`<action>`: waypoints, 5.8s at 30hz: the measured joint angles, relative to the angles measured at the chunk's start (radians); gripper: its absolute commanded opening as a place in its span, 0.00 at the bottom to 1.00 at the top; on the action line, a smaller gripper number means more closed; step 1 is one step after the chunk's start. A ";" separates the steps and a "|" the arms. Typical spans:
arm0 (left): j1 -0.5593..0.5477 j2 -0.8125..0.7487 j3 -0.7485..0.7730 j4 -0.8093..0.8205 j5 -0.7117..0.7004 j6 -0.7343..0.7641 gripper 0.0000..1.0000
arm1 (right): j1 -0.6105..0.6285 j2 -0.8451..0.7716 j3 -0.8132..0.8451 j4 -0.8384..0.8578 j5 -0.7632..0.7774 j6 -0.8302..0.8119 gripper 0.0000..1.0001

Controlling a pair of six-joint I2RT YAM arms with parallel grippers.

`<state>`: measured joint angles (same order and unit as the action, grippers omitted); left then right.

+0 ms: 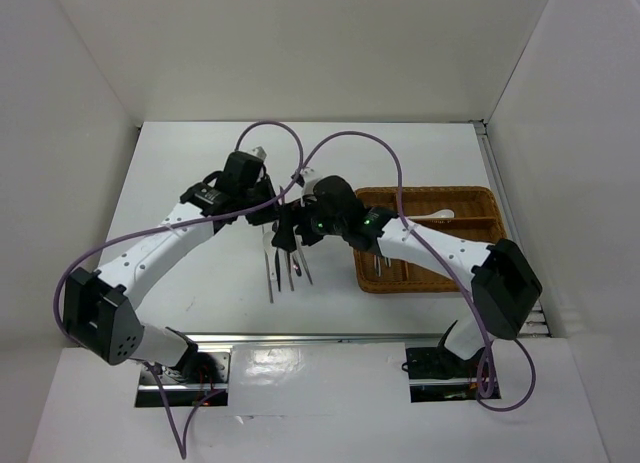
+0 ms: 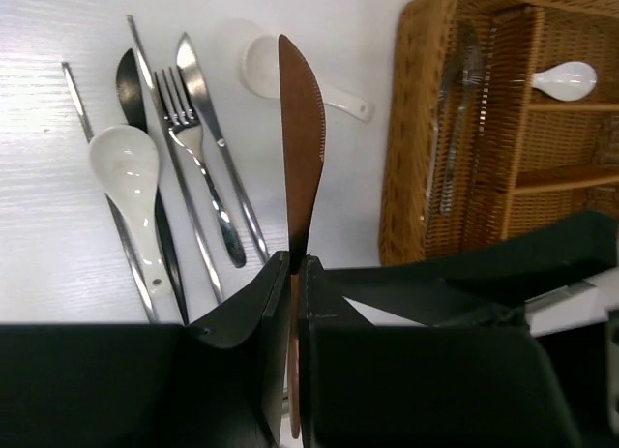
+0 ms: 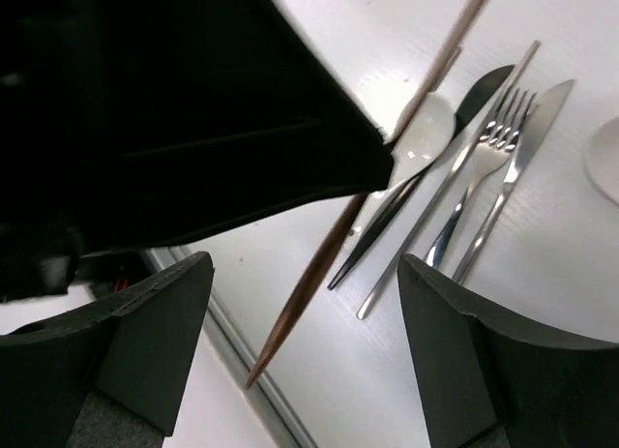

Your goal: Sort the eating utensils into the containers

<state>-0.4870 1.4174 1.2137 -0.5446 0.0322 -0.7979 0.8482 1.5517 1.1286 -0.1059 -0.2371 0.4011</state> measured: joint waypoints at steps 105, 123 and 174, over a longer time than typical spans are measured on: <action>0.163 0.101 -0.309 0.167 -0.080 0.062 0.55 | -0.814 -0.432 -0.303 -0.176 0.153 0.254 0.65; 0.041 0.178 -0.258 0.065 -0.135 0.043 0.50 | -0.814 -0.359 -0.303 -0.179 0.196 0.234 0.65; 0.001 0.379 -0.084 -0.077 -0.242 -0.019 0.23 | -0.814 -0.365 -0.298 -0.187 0.222 0.161 0.65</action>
<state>-0.4862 1.7966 1.1294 -0.6220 -0.2096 -0.8169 0.0338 1.1870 0.8310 -0.2932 -0.0151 0.5625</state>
